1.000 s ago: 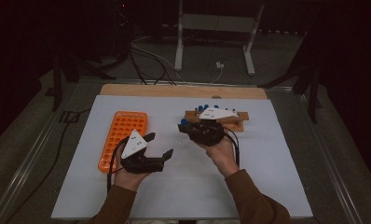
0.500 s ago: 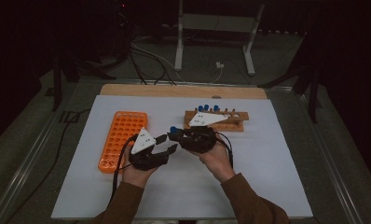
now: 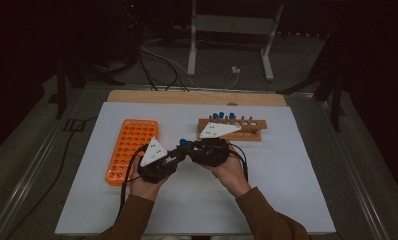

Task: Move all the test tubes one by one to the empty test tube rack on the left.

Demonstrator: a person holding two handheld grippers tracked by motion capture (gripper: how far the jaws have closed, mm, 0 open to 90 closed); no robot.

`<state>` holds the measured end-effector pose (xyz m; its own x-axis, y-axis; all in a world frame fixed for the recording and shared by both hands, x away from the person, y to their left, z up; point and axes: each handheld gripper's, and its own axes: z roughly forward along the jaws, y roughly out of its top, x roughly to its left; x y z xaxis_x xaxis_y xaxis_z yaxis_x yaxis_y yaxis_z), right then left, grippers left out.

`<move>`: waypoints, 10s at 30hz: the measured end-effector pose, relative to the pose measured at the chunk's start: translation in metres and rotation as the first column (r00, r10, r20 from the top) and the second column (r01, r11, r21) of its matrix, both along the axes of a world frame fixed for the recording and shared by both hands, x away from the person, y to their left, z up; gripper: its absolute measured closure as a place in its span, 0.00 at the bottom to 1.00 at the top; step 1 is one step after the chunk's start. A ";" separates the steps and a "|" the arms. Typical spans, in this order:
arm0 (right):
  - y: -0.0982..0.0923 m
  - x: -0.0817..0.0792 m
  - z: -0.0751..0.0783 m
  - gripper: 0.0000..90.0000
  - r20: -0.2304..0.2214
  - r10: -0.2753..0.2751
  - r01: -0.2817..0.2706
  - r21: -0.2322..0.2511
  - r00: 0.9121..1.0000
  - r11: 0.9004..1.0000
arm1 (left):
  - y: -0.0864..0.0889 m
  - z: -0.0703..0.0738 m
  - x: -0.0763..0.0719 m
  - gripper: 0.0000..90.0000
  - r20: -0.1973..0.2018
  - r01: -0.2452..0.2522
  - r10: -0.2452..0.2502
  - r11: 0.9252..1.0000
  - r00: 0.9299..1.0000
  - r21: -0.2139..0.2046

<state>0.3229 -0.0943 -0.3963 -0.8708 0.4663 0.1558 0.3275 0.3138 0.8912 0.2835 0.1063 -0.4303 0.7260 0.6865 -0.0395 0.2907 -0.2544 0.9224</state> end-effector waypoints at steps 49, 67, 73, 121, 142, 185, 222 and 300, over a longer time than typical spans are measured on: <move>-0.080 0.012 -0.014 0.04 0.048 -0.262 0.263 -0.009 0.964 0.965 | 0.119 0.011 -0.008 0.86 0.013 -0.264 0.265 0.962 0.964 -0.065; -0.101 0.004 -0.025 0.04 0.032 -0.286 0.286 0.019 0.958 0.958 | 0.124 -0.030 -0.025 0.86 -0.035 -0.236 0.236 0.971 0.971 -0.019; -0.103 0.001 -0.025 0.04 0.032 -0.286 0.285 0.028 0.958 0.958 | 0.124 -0.038 -0.028 0.86 -0.052 -0.230 0.229 0.973 0.972 -0.005; -0.107 0.006 -0.032 0.05 0.038 -0.300 0.300 0.016 0.953 0.954 | 0.132 -0.047 -0.041 0.47 -0.098 -0.206 0.207 0.978 0.973 0.015; -0.118 0.049 -0.029 0.06 0.029 -0.425 0.426 -0.032 0.905 0.904 | 0.145 -0.024 -0.032 0.04 -0.039 -0.316 0.315 0.948 0.948 -0.041; -0.117 0.107 -0.061 0.63 -0.020 -0.534 0.529 -0.106 0.845 0.842 | 0.138 -0.027 -0.034 0.01 -0.042 -0.316 0.314 0.947 0.948 -0.050; -0.107 0.109 -0.065 0.85 0.014 -0.564 0.563 -0.081 0.826 0.822 | 0.139 -0.027 -0.034 0.01 -0.044 -0.309 0.306 0.949 0.951 -0.057; -0.021 0.015 0.011 0.85 -0.011 -0.100 0.099 -0.027 0.995 0.995 | -0.017 0.012 0.003 0.41 -0.028 -0.044 0.044 0.999 0.999 0.013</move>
<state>0.3382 -0.1153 -0.3857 -0.8180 0.5547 0.1525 0.3690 0.3026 0.8788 0.2868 0.0889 -0.4181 0.6936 0.7185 -0.0509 0.3277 -0.2518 0.9106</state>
